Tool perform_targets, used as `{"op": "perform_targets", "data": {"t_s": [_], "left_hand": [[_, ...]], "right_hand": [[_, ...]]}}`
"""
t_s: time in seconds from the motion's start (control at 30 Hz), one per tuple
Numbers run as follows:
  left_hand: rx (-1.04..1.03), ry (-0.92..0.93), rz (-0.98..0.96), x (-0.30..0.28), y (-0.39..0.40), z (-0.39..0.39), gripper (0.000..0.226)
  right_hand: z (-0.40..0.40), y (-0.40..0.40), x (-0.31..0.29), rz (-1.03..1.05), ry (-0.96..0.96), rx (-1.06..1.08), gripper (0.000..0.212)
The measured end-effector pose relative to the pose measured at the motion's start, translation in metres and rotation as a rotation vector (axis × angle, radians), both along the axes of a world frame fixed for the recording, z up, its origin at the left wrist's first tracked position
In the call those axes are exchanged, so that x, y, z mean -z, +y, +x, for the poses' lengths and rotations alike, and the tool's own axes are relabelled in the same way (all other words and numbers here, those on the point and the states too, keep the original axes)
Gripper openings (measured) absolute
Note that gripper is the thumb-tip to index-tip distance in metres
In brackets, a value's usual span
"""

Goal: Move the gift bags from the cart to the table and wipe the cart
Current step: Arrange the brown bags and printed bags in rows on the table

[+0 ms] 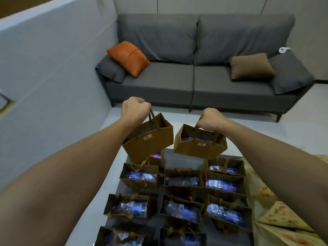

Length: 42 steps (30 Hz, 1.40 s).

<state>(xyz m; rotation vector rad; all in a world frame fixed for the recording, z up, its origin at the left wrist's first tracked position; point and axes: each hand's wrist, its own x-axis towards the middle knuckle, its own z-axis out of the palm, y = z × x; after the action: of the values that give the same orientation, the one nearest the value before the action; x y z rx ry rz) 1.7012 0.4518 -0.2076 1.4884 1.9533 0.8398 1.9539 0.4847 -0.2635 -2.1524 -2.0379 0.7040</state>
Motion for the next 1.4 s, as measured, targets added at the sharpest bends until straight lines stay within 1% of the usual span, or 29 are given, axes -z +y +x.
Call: {"op": "perform_targets", "data": {"t_s": [0.17,0.33,0.57,0.7,0.8,1.0,1.13,1.2,1.27,1.4], "left_hand": [[-0.066,0.014,-0.078,0.025,0.002,-0.026,0.020],[-0.119,0.041,-0.121,0.051,0.007,-0.046,0.022],[-0.183,0.014,-0.158,0.081,0.010,-0.064,0.022],[-0.185,0.007,-0.177,0.093,0.009,-0.067,0.021],[-0.191,0.011,-0.197,0.100,0.009,-0.069,0.021],[-0.149,0.040,-0.227,0.109,0.008,-0.065,0.021],[-0.143,0.051,-0.230,0.110,0.005,-0.064,0.022],[-0.138,0.052,-0.223,0.110,0.002,-0.062,0.022],[-0.126,0.053,-0.204,0.108,-0.002,-0.060,0.022],[-0.077,0.071,-0.165,0.100,-0.008,-0.052,0.023]], "right_hand": [[-0.035,0.033,0.038,-0.068,-0.067,-0.114,0.012],[-0.058,0.045,0.087,-0.157,-0.135,-0.171,0.018],[-0.067,0.037,0.146,-0.307,-0.200,-0.292,0.023],[-0.065,0.025,0.176,-0.398,-0.232,-0.320,0.021],[-0.060,0.017,0.195,-0.396,-0.231,-0.310,0.012],[-0.068,0.017,0.200,-0.380,-0.168,-0.237,0.012],[-0.076,0.017,0.190,-0.358,-0.049,-0.179,0.019],[-0.078,0.012,0.184,-0.310,-0.012,-0.175,0.024],[-0.081,0.003,0.177,-0.259,0.020,-0.192,0.032],[-0.099,-0.017,0.149,-0.246,0.157,-0.202,0.062]]}}
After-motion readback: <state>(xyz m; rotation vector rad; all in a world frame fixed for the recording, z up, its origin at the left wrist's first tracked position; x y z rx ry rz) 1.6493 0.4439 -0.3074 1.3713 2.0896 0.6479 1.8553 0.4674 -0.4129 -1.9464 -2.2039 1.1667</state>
